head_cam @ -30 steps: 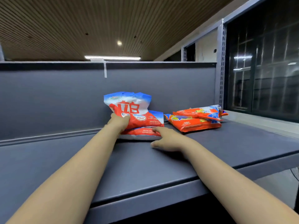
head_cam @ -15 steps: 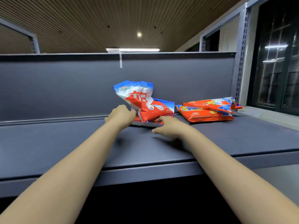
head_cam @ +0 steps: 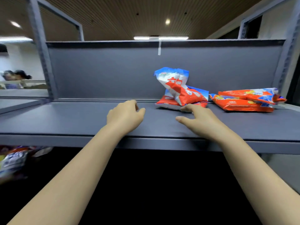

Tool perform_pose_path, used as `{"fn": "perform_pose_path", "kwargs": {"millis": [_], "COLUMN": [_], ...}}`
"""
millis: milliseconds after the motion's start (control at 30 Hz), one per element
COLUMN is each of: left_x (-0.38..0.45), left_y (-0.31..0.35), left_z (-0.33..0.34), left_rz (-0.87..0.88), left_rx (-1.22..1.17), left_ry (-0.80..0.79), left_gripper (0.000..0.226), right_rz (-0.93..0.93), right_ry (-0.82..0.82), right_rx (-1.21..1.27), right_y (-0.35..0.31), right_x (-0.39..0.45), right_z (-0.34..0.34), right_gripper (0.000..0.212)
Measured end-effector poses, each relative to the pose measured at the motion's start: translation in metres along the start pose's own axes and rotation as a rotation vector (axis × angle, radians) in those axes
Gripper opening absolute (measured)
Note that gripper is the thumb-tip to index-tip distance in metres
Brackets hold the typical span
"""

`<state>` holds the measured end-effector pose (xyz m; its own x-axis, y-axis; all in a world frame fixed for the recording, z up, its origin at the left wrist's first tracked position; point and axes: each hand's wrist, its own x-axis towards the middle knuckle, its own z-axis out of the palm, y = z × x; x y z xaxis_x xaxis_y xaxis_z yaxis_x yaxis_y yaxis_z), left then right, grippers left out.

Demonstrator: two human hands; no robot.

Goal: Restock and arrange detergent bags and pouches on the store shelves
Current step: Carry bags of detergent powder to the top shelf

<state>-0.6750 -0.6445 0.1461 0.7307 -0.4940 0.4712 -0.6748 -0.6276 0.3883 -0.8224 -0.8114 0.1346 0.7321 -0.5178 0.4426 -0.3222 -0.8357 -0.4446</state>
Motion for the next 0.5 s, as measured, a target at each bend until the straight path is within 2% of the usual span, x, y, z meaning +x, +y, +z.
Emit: {"fn": "perform_pose_path", "kwargs": {"millis": [300,500], "left_x": [-0.083,-0.137], "left_y": [-0.134,-0.241], "left_z": [-0.061,-0.091], "left_rz": [-0.032,-0.105], "left_rx": [-0.096,-0.100], "left_ry": [0.022,0.017], "left_gripper": [0.025,0.022], "right_rz": [-0.104,-0.185], "right_ry": [-0.005,-0.152], "right_rx": [0.132,0.265], "right_y": [-0.106,-0.183], "right_x": [-0.079,-0.124], "right_z": [0.058,0.129], "right_gripper": [0.039,0.037]}}
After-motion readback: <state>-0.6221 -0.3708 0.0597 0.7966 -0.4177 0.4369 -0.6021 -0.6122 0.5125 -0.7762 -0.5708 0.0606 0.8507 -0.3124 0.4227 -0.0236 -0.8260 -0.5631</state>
